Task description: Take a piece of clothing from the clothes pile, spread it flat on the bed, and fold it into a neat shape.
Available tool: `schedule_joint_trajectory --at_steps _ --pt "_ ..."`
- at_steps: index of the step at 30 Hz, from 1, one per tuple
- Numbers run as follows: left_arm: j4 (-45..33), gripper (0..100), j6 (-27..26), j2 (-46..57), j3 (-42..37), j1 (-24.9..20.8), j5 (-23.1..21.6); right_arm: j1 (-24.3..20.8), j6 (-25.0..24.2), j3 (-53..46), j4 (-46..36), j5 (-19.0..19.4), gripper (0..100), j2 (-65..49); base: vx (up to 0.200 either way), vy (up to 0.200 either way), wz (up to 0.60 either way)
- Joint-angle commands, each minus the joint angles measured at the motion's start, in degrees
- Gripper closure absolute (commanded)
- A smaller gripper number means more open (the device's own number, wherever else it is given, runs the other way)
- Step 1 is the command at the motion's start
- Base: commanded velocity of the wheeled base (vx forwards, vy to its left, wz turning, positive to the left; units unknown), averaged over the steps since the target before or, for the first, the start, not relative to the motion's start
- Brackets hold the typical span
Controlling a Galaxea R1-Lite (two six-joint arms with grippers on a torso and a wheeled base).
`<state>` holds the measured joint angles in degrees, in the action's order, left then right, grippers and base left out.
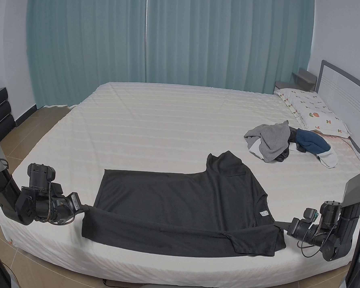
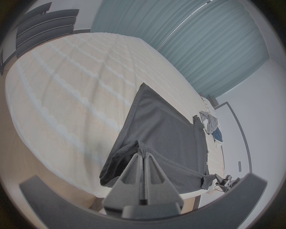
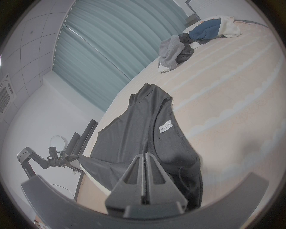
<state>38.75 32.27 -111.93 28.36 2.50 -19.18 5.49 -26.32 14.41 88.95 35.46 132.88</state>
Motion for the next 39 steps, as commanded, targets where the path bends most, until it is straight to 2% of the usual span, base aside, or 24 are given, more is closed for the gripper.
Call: schedule_joint_trajectory --at_steps 1,10,23,33,39 --pt "0.0 100 -0.1 3.7 -3.1 0.3 0.2 0.3 0.0 -3.6 0.7 0.3 100 -5.3 0.000 0.000 0.00" --pt "0.0 100 -0.2 6.2 -6.9 1.8 0.5 2.8 0.7 -8.7 0.8 2.7 100 -9.8 0.000 0.000 0.00" --pt "0.0 100 -2.1 8.7 -12.0 2.8 0.3 2.6 0.8 -14.4 0.7 5.1 100 -15.9 0.000 0.000 0.00" --pt "-0.5 100 -2.1 8.8 -13.9 2.9 0.3 2.6 0.8 -14.4 0.0 4.8 100 -16.7 0.000 0.000 0.00" --pt "-2.2 100 -2.2 8.7 -13.9 2.5 0.3 2.6 2.5 -14.4 -4.9 4.8 100 -17.7 0.000 0.000 0.00"
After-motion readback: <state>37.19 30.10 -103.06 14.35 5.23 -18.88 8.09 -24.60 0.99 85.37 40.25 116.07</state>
